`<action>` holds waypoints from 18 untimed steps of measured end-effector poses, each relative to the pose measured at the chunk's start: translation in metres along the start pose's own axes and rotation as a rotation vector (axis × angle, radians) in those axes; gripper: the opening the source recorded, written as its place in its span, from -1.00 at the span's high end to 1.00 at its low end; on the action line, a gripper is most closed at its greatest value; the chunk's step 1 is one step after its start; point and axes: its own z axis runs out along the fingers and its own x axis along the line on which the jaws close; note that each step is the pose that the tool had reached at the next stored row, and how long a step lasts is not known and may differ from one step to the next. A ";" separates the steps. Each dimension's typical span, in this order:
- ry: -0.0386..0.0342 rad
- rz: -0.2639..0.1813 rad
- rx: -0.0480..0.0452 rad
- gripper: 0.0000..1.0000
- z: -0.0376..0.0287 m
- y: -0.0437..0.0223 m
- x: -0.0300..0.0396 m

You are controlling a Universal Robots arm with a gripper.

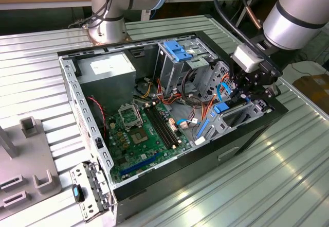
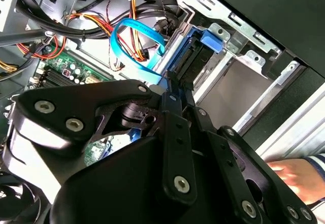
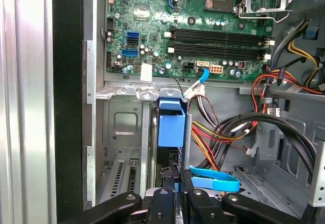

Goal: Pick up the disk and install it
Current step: 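Insert the first disk wire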

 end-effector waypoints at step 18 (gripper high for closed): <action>0.0130 -0.003 0.0007 0.68 0.0016 -0.0002 -0.0028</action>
